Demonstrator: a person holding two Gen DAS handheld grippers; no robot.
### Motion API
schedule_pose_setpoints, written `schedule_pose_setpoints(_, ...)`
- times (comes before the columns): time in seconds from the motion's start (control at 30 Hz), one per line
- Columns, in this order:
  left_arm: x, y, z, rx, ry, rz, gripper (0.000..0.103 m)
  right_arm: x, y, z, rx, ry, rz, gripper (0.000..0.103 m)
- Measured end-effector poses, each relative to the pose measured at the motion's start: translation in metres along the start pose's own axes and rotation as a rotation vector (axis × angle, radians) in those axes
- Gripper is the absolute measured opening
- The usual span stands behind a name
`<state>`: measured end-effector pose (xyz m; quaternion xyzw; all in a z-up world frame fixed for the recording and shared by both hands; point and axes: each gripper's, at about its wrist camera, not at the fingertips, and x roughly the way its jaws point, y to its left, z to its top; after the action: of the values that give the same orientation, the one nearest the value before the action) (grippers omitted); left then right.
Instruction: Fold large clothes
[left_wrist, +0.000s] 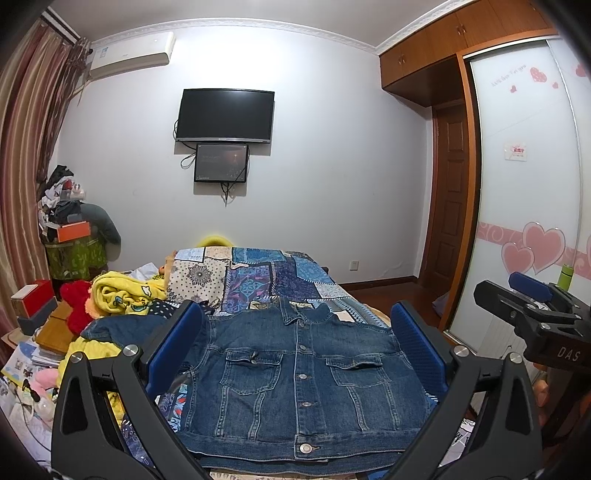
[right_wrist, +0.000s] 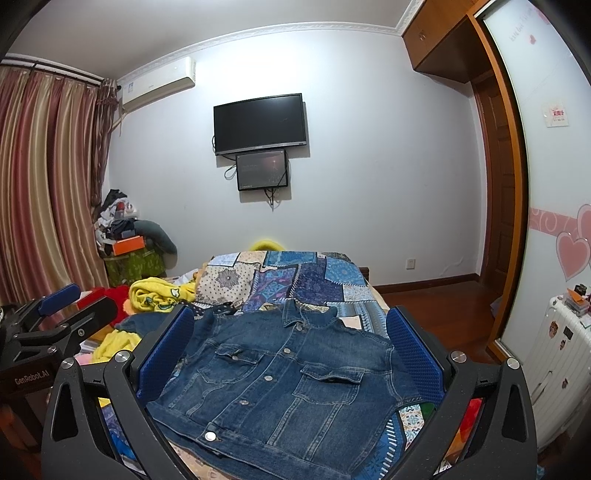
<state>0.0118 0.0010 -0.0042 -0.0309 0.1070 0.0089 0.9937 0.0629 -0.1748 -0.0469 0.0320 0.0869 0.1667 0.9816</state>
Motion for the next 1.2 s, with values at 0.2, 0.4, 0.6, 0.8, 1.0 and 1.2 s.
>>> schedule_pose_setpoints(0.2,0.005,0.004,-0.003,-0.006,0.012,0.01,0.103,0.004,0.001,0.0,-0.003,0.007,0.0,0.103)
schedule_pose_setpoints(0.4,0.015,0.015,-0.003,-0.025,0.035,0.031,0.103,0.012,0.002,0.0,-0.006,0.022,0.001,0.103)
schedule_pose_setpoints(0.6,0.042,0.043,-0.003,-0.065,0.081,0.053,0.103,0.032,-0.001,-0.004,0.0,0.06,-0.004,0.103)
schedule_pose_setpoints(0.8,0.086,0.093,-0.014,-0.119,0.154,0.104,0.103,0.076,-0.006,-0.014,-0.01,0.147,-0.021,0.103)
schedule_pose_setpoints(1.0,0.138,0.156,-0.037,-0.113,0.228,0.219,0.103,0.131,-0.015,-0.027,-0.044,0.242,-0.072,0.103)
schedule_pose_setpoints(1.2,0.19,0.232,-0.079,-0.195,0.345,0.273,0.103,0.184,-0.029,-0.04,-0.026,0.33,-0.093,0.103)
